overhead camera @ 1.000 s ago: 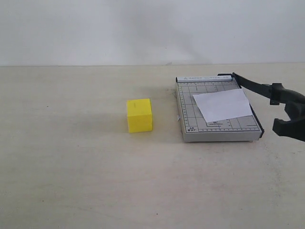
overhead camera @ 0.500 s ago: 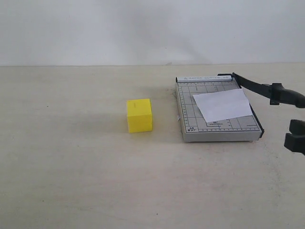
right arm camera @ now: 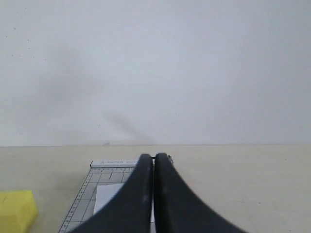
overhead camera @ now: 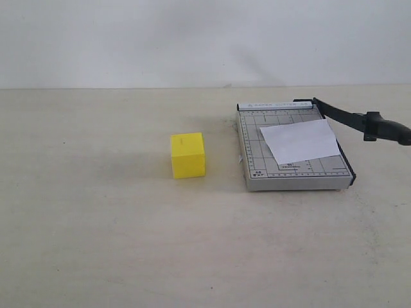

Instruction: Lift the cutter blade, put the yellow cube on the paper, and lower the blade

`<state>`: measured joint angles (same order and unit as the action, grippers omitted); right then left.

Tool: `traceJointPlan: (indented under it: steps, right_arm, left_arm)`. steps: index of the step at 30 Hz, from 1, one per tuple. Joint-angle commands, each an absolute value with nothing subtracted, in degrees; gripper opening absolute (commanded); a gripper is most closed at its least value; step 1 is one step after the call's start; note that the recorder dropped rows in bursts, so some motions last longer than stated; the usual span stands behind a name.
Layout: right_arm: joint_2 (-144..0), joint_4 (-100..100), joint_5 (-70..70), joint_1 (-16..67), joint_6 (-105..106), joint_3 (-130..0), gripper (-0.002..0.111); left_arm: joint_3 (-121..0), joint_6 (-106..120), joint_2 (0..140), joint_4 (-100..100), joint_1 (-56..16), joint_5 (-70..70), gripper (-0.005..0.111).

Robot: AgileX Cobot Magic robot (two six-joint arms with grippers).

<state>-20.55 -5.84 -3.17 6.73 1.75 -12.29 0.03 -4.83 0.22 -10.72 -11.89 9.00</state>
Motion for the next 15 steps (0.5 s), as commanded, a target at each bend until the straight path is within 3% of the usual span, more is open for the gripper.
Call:
traceJointPlan:
  steps: [1, 4, 6, 8, 11, 14, 15]
  right_arm:
    - [-19.26, -5.65, 3.32, 6.54, 3.54, -12.23, 0.0]
    - [-19.26, -5.5, 10.08, 6.54, 3.54, -12.23, 0.0]
    - [-19.26, -3.49, 14.22, 6.54, 3.54, -12.23, 0.0]
    - [-19.26, 1.26, 19.52, 6.54, 3.54, -12.23, 0.0]
    - [-21.91, 9.15, 21.79, 6.54, -0.56, -11.99, 0.0]
    - [-29.81, 15.61, 21.67, 6.54, -6.11, -11.99, 0.0]
    - [-31.21, 15.72, 21.53, 6.54, -6.11, -11.99, 0.0]
  left_arm:
    - [0.0, -9.88, 0.0, -24.21, -11.85, 7.3, 0.005]
    - [0.0, -8.26, 0.0, -24.43, -11.85, 5.81, 0.005]
    - [0.0, -7.47, 0.0, -24.82, -11.85, -2.26, 0.005]
    - [-5.27, -8.86, 0.07, -24.39, -11.85, -3.86, 0.005]
    - [-24.1, 1.02, 20.12, -16.94, -11.98, 11.6, 0.005]
    - [-46.07, 31.4, 49.87, -33.48, -14.17, 30.46, 0.005]
    - [-48.74, 36.72, 53.79, -37.54, -14.82, 32.6, 0.005]
